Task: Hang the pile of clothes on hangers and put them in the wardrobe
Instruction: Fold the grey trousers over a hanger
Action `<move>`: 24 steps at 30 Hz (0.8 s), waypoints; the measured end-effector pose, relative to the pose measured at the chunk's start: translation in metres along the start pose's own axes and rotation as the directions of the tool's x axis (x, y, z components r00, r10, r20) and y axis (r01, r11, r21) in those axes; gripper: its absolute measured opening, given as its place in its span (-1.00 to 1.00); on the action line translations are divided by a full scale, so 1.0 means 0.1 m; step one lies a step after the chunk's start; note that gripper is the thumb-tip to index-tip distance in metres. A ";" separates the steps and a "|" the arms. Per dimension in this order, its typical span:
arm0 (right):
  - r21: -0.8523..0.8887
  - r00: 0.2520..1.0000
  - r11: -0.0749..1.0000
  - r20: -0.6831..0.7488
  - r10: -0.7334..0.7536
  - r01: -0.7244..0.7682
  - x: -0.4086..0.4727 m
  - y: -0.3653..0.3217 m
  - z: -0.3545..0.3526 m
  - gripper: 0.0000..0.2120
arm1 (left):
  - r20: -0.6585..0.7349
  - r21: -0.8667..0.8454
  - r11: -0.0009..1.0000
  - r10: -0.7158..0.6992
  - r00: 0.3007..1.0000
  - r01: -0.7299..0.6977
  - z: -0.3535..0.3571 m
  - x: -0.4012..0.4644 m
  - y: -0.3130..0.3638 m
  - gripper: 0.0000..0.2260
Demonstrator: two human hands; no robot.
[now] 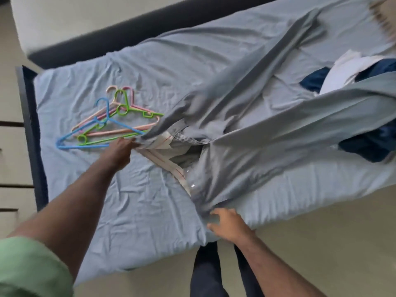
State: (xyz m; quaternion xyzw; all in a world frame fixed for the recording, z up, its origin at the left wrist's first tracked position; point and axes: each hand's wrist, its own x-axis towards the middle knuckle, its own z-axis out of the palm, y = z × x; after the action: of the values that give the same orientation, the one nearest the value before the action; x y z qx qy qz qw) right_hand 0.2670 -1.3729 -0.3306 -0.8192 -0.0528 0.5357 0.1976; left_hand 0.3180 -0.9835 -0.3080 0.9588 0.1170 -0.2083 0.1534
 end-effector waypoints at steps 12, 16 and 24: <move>-0.178 0.952 0.962 -0.188 -0.240 0.207 0.86 -0.44 -0.40 -0.86 | 0.382 -0.670 0.454 -0.468 0.797 0.588 1.75 -0.43 0.87 -0.87; -0.286 0.915 0.900 -0.140 -0.379 0.329 1.27 -0.80 -0.73 -0.77 | 0.298 -0.707 0.389 -0.593 0.748 0.590 1.85 -0.35 1.04 -0.80; -0.599 0.794 0.673 -0.099 -0.600 0.434 1.90 -1.52 -1.00 -0.64 | 0.200 -0.698 0.447 -0.627 0.753 0.558 2.00 -0.16 1.24 -0.77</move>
State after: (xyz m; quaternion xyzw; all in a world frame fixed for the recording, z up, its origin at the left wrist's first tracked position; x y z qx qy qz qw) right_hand 0.4555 -1.2041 -0.4008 -0.8589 -0.4067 0.2931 0.1053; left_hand 0.2668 -1.1693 -0.4438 0.7226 0.5225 -0.1426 0.4295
